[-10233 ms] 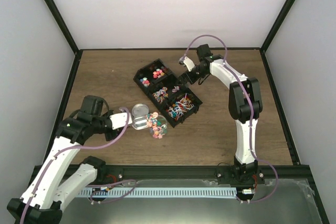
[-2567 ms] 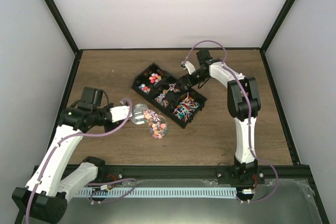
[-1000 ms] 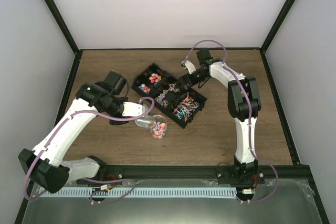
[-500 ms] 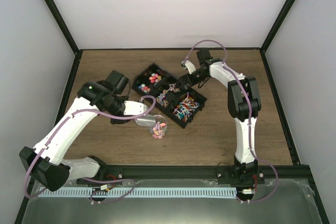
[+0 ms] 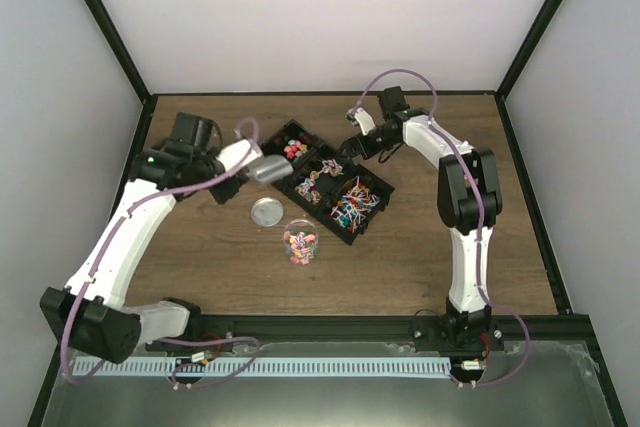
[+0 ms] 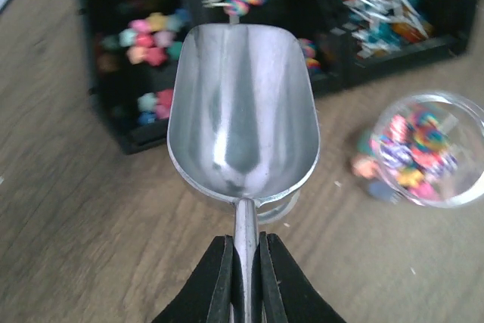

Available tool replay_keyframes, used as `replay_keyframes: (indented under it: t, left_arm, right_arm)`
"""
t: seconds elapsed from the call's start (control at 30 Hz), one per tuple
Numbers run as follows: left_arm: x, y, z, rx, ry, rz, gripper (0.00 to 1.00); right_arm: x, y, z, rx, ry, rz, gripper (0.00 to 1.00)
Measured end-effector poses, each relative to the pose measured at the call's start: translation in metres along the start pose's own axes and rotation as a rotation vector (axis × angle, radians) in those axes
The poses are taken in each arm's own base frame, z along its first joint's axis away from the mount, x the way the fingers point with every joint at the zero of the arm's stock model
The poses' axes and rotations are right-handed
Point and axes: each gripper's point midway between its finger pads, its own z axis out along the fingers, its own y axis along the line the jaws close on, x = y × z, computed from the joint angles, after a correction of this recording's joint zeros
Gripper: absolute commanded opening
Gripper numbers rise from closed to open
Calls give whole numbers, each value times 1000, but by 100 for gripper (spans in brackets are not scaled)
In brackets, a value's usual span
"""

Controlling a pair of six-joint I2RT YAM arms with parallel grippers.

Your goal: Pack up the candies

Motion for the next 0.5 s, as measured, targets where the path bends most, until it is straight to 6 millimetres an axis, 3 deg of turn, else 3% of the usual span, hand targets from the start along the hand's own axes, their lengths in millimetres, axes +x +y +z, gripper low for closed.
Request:
replay_keyframes:
  t: [0.23, 0.33, 0.5]
  left_arm:
    - [17, 90, 4, -167, -85, -394, 4]
    - [42, 122, 10, -233, -90, -536, 4]
    - [92, 150, 38, -272, -39, -704, 4]
  right_arm:
    - [-10, -3, -15, 20, -40, -14, 100]
    - [-14, -2, -25, 32, -64, -21, 100]
    - [-20, 1, -40, 50, -104, -31, 100]
